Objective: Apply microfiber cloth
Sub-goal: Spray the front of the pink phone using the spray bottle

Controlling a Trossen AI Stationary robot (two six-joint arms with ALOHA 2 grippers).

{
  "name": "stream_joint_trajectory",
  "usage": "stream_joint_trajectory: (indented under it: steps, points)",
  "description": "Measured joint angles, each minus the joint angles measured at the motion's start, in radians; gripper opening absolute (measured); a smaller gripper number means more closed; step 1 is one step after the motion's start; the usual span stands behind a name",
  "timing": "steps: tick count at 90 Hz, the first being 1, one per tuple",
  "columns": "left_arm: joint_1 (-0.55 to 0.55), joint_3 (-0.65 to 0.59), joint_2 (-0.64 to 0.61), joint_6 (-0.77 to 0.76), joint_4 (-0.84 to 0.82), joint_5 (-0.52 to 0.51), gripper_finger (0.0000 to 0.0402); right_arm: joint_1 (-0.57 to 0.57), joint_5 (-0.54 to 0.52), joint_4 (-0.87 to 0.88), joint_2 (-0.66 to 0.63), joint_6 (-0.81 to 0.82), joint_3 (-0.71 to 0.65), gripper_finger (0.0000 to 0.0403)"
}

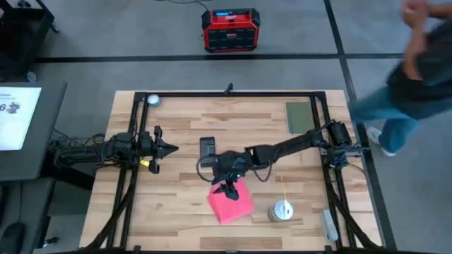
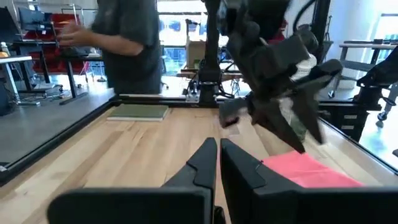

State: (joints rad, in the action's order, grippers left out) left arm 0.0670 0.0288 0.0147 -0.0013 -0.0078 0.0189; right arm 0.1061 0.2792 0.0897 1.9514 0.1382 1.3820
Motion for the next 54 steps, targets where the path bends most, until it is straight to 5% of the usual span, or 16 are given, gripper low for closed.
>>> stream_joint_trajectory:
  steps: [14,54]
  points:
    - [0.0,0.0,0.0,-0.001,0.0,0.0,0.0,-0.093,-0.034,0.009,0.0,-0.051,0.0,0.0004]
    - [0.0,0.0,0.0,-0.002,-0.002,-0.01,0.0,-0.224,-0.073,0.029,0.149,-0.108,0.045,0.0]
